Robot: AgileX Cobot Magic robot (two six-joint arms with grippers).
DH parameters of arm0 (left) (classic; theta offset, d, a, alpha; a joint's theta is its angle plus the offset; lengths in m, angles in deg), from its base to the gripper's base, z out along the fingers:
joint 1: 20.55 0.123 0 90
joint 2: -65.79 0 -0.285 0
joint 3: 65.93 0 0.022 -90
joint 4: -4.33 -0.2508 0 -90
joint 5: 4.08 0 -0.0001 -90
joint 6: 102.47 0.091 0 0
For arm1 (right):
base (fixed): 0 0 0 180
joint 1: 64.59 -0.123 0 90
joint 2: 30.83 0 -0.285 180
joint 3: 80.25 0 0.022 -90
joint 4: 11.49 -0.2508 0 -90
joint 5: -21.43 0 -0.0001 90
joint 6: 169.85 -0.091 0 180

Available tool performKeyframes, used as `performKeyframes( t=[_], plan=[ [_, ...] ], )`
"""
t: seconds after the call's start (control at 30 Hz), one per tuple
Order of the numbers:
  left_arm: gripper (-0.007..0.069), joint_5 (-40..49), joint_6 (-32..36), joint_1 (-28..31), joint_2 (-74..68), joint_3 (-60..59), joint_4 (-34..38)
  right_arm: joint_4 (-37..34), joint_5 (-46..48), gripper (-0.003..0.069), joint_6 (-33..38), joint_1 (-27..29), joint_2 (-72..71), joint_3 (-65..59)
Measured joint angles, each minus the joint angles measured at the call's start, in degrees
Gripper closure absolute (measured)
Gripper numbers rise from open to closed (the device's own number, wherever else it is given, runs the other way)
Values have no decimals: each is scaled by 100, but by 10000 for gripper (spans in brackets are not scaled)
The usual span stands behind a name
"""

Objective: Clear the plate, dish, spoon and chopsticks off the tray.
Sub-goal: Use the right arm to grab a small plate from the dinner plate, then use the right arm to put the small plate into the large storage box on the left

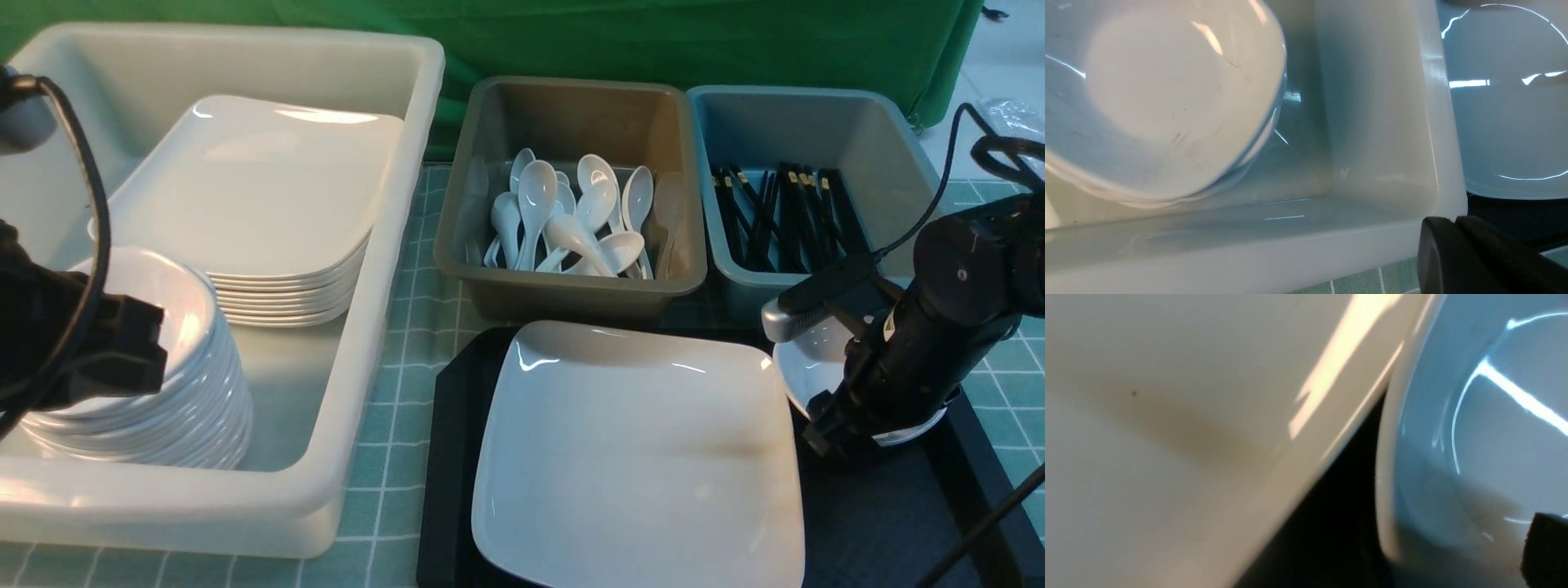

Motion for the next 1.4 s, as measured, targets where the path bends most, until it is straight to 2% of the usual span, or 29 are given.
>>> performKeyframes(
  t=[0.07,0.1,0.13,0.2,0.27,0.4,0.47,0.53,0.63,0.73,0.77,0.83,0.87,0.97,1.1,1.2,1.4],
  plan=[
    [615,0,0,0,0,0,-3,0,-137,197,20,-4,70,0],
    [615,0,0,0,0,0,-3,0,-137,207,29,-4,70,0],
    [615,0,0,0,0,0,-3,-20,-262,316,110,-44,65,6],
    [615,0,0,0,0,0,-3,41,-419,435,133,-79,22,28],
    [615,0,0,0,0,0,-8,84,-389,468,114,-81,-68,64],
    [615,-4,0,0,0,0,-62,87,-64,487,-23,-123,-317,97],
    [615,-47,-129,0,0,0,-210,72,325,553,-155,-247,-721,139],
    [615,-75,-265,0,0,0,-299,-30,505,587,-271,-369,-1181,214],
    [615,-112,-379,0,0,0,-365,-177,468,592,-363,-648,-1681,435],
    [615,-125,-706,0,24,0,-606,-729,289,592,-31,-1199,-2136,1147],
    [615,-138,-753,0,35,0,-637,-769,289,592,-31,-1199,-2142,1147],
    [615,-288,-995,0,185,0,-771,-1392,197,592,499,-1825,-2043,1912],
    [615,-301,-1016,0,201,0,-784,-1437,197,592,499,-1871,-2024,1912],
    [615,-490,-1349,0,612,0,-976,-1971,-120,592,1002,-2891,-1374,2888],
    [615,-509,-1663,0,948,0,-1282,-2046,-430,592,1120,-3437,-783,3443],
    [615,-509,-2177,0,1534,0,-1846,-2066,-768,592,1307,-4100,178,4218],
    [615,-268,-2579,0,2123,0,-2202,-2073,-900,592,1714,-4577,1514,5346]
  ],
)
